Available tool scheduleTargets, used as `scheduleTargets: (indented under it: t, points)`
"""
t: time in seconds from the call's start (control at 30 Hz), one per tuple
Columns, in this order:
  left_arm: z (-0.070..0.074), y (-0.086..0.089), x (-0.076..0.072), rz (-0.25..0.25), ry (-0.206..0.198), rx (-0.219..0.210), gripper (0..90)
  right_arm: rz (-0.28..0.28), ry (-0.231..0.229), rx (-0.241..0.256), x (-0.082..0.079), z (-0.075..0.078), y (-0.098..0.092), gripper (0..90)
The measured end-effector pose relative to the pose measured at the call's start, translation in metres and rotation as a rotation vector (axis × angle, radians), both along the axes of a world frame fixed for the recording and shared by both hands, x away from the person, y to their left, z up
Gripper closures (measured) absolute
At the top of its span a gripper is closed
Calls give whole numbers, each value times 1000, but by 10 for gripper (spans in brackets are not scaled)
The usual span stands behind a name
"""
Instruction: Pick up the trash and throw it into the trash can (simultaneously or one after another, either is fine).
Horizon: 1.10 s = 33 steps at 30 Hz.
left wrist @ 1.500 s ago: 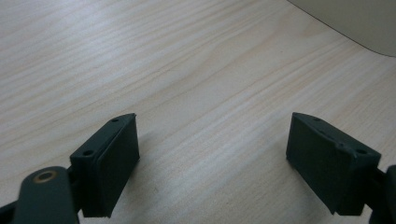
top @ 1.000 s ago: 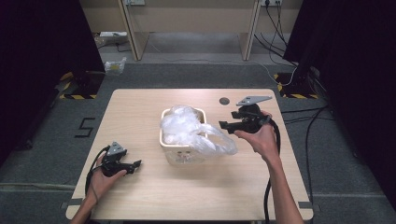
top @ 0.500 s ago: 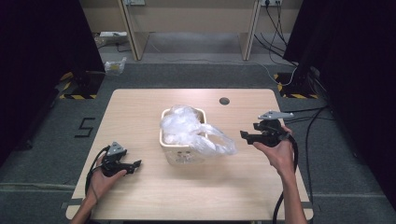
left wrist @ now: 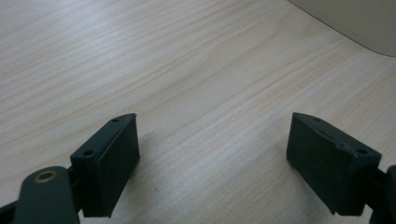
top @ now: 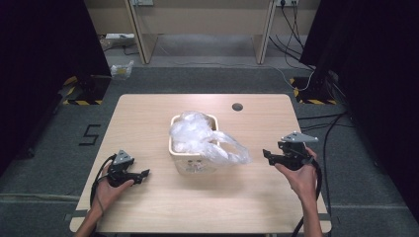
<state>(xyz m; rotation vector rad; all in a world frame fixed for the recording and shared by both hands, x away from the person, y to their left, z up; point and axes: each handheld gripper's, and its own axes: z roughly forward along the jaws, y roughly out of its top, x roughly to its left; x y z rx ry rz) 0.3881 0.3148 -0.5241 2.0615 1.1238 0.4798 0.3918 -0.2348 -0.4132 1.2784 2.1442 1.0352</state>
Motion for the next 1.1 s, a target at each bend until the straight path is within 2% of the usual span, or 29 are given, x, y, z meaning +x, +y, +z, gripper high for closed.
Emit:
scheduleTargets:
  t: [0.4,0.87,1.1]
  points:
    - [0,0,0,0,0,0,162,-34,5,-2,-14,-29,-3,325]
    - [0,0,0,0,0,0,162,-45,102,-69,-25,-68,-3,284]
    - [0,0,0,-1,0,2,162,-58,109,-93,-29,-79,-4,266]
